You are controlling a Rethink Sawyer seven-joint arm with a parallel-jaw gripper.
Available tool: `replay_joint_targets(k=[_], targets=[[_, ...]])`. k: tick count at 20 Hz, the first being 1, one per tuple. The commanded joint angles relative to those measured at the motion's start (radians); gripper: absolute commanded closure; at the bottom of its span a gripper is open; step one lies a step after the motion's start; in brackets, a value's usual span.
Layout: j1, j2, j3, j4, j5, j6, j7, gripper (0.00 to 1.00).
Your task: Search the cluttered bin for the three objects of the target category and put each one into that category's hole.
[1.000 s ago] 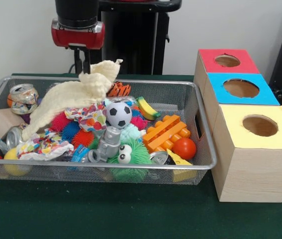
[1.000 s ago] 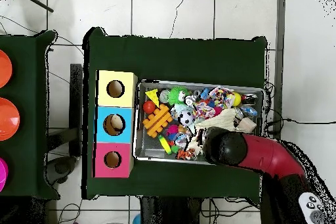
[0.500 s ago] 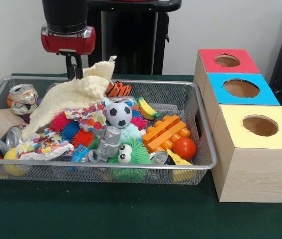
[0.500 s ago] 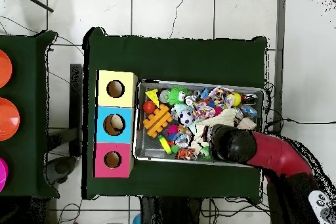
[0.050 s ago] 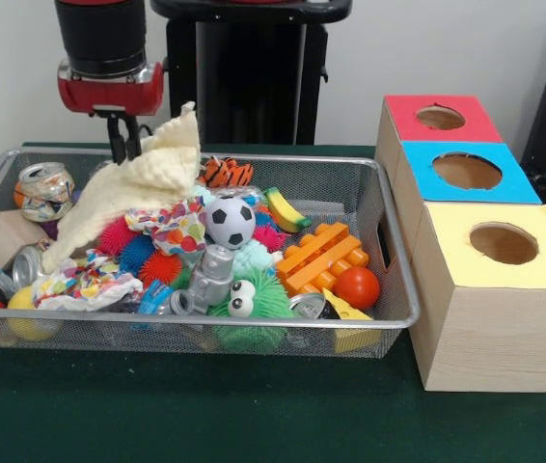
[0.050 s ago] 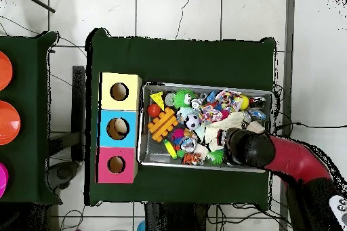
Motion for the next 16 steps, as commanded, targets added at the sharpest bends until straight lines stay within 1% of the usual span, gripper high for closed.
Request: replay_joint_targets(k=[1,8,13,16], targets=[[-0.042,0.050,0.113,-0.091,-0.076,0.077,-0.221,1.00],[-0.072,0.040,0.150,-0.105,-0.095,0.125,-0.233,1.00],[-0.072,0.049,0.161,-0.111,-0.115,0.123,-0.214,1.00],[-0.070,0.042,0.163,-0.094,-0.127,0.108,-0.191,1.00]])
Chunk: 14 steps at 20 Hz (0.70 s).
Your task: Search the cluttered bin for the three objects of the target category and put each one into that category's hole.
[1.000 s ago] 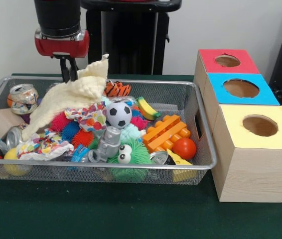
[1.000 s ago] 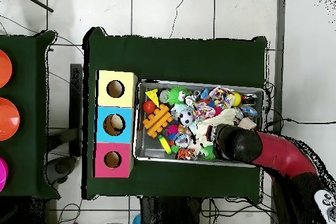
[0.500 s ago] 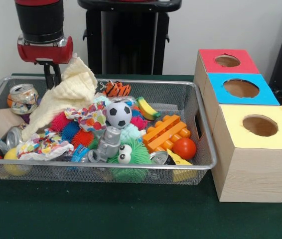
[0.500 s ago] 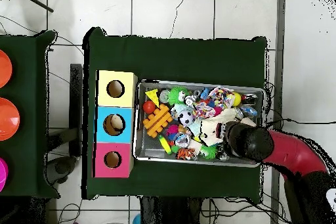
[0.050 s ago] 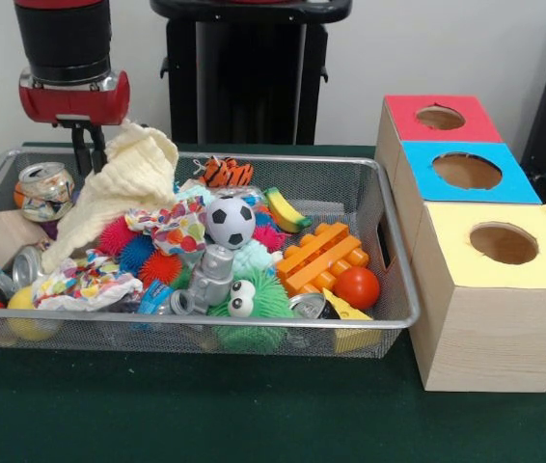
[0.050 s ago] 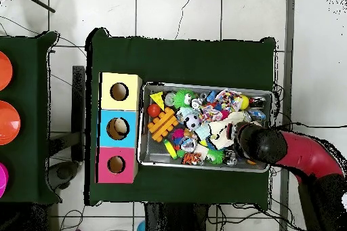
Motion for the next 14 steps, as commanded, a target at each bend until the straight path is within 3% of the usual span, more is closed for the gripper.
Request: replay_joint_targets(k=[1,14], targets=[[-0.002,0.023,0.088,-0.035,-0.060,0.089,-0.184,1.00],[0.007,-0.027,0.094,-0.005,-0.054,0.101,-0.158,1.00]])
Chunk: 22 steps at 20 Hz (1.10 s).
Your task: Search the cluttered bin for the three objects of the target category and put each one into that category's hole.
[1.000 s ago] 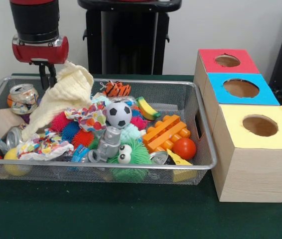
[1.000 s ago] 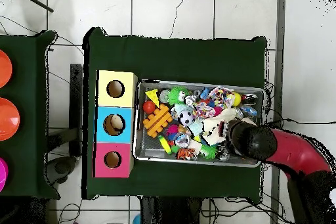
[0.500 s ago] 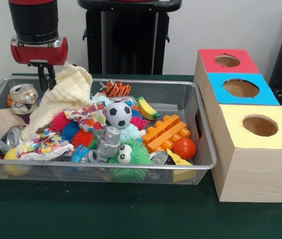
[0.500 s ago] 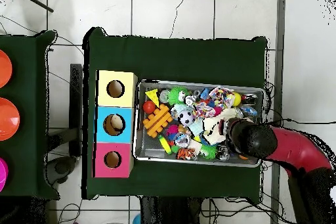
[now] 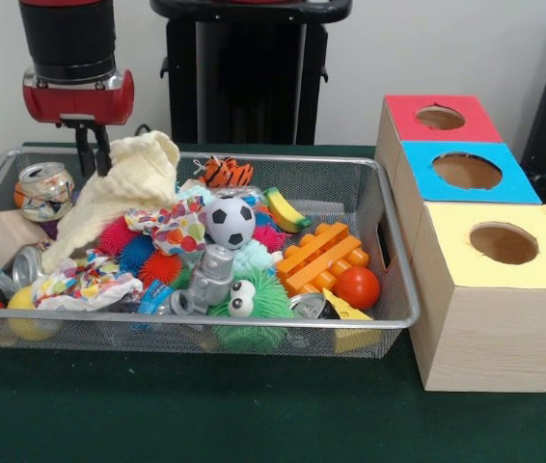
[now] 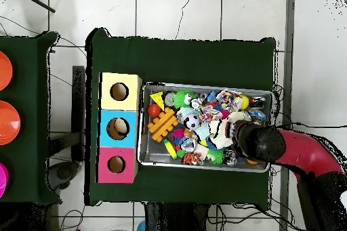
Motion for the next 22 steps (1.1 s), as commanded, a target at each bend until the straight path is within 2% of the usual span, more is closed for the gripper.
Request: replay_joint_targets(k=[1,6,10,14,22], targets=[[0.005,-0.027,0.077,-0.002,-0.042,0.106,-0.162,1.00],[-0.021,-0.116,0.101,0.001,0.003,0.208,-0.216,1.00],[-0.058,-0.161,0.134,-0.032,0.024,0.307,-0.281,1.00],[-0.086,-0.175,0.164,-0.078,0.015,0.389,-0.322,1.00],[-0.119,-0.191,0.211,-0.093,0.001,0.446,-0.321,1.00]])
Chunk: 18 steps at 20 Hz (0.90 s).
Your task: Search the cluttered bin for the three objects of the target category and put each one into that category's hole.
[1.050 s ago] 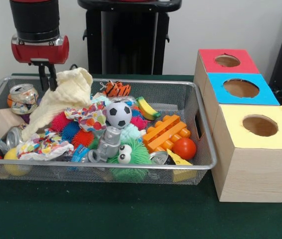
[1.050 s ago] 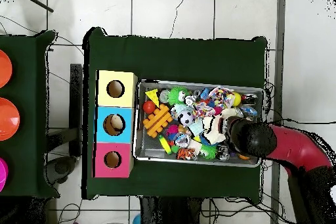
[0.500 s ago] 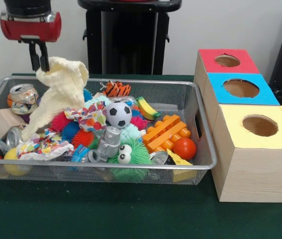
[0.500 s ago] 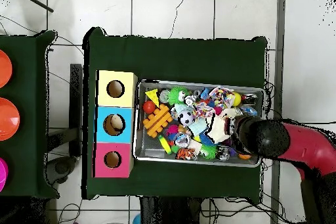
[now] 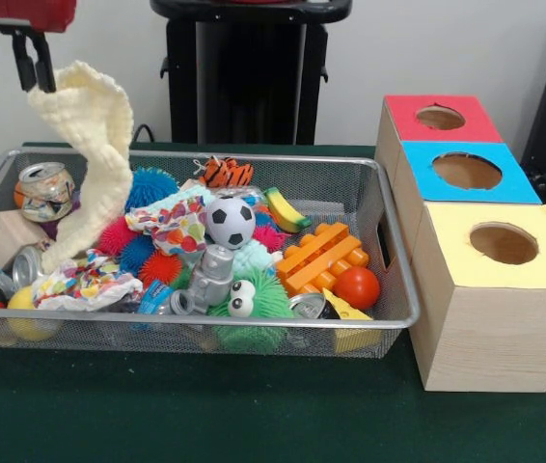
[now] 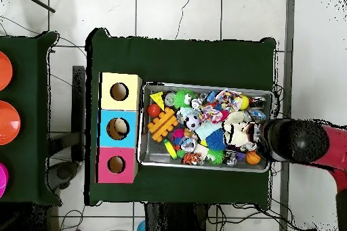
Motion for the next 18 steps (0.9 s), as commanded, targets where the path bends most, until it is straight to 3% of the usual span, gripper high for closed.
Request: replay_joint_targets(k=[1,6,18], targets=[[-0.027,-0.027,0.105,-0.037,-0.003,0.112,-0.302,1.00],[-0.018,-0.003,0.096,-0.042,-0.061,0.091,-0.287,1.00],[-0.022,-0.002,0.105,-0.007,-0.076,0.040,-0.249,1.00]])
